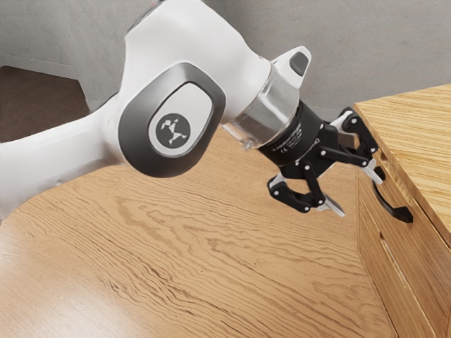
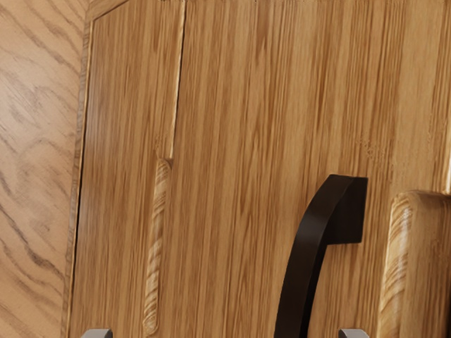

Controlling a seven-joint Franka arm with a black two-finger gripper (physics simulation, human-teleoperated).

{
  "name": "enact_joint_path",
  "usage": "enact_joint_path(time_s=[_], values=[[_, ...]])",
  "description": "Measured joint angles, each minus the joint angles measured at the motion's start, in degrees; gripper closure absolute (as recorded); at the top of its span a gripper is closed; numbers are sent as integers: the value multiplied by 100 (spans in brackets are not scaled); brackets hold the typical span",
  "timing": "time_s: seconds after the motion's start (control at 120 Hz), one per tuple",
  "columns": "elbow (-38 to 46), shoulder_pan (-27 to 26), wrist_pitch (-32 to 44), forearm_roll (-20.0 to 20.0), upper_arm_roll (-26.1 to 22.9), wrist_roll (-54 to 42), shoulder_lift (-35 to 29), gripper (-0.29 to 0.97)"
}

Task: Pull the drawer handle with one arm to open the drawer

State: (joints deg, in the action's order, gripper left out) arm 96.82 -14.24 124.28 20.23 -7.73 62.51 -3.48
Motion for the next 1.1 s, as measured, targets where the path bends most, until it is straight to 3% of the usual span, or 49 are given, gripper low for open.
enact_joint_path(time_s=[0.367, 1.1], values=[[-27, -59, 145, -27, -16, 316, 283, 32], [1235, 81, -11, -35, 76, 523, -867, 32]])
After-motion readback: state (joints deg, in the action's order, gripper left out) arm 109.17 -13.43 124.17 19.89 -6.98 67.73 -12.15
